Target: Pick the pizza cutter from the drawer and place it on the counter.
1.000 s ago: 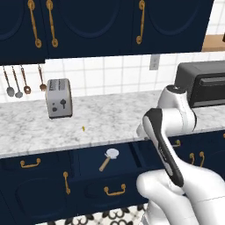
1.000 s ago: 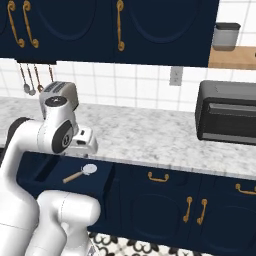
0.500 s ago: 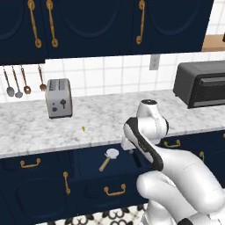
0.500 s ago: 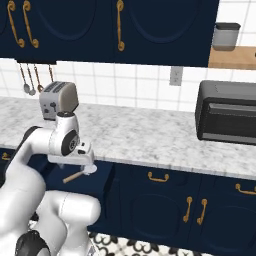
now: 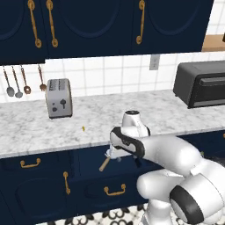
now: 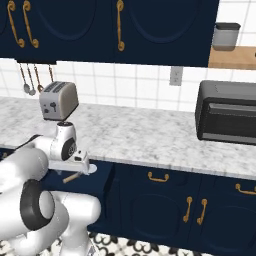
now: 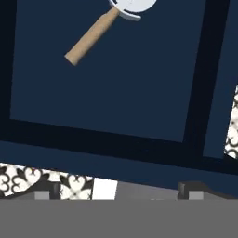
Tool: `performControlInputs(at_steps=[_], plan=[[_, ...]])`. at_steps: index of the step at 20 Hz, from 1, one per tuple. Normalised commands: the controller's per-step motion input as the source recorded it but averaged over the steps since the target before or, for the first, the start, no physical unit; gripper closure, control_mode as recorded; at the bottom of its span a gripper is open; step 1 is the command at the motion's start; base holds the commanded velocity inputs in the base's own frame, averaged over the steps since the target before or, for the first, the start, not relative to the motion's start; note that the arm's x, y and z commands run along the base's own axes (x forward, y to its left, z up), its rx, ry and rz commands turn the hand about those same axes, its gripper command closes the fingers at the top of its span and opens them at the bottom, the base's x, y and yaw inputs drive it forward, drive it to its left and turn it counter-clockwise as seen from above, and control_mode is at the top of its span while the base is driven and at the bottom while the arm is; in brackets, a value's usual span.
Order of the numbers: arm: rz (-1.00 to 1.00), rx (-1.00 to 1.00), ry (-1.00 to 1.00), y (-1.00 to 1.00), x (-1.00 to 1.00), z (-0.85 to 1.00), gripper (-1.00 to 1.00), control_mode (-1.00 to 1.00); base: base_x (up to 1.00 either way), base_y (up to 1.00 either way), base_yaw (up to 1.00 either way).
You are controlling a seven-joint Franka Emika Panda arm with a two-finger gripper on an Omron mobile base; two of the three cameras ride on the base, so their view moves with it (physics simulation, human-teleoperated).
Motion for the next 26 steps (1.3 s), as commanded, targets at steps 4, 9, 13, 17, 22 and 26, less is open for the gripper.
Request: performControlInputs(at_steps=[4,9,13,17,22,26], plan=[[0.0,0.0,0.01,0.18,0.28,-0.71,-1.0,-1.0,0.0,0.0,0.0],[0.0,0.0,0.03,0.15,0.29,-0.57,-1.0,-1.0,0.0,0.0,0.0],[0.0,-0.02,0.16,0.08,-0.18,-0.43,-1.0,-1.0,0.0,0.0,0.0],[0.03,0.0,0.12,0.0,-0.99,-0.03,-1.0,-1.0,0.0,0.0,0.0],[0.12,-0.04,0.05,0.11,-1.0,0.17,-1.0,-1.0,0.0,0.0,0.0],[0.05,-0.01,-0.05,0.04,-0.49,0.47,-1.0,-1.0,0.0,0.0,0.0]])
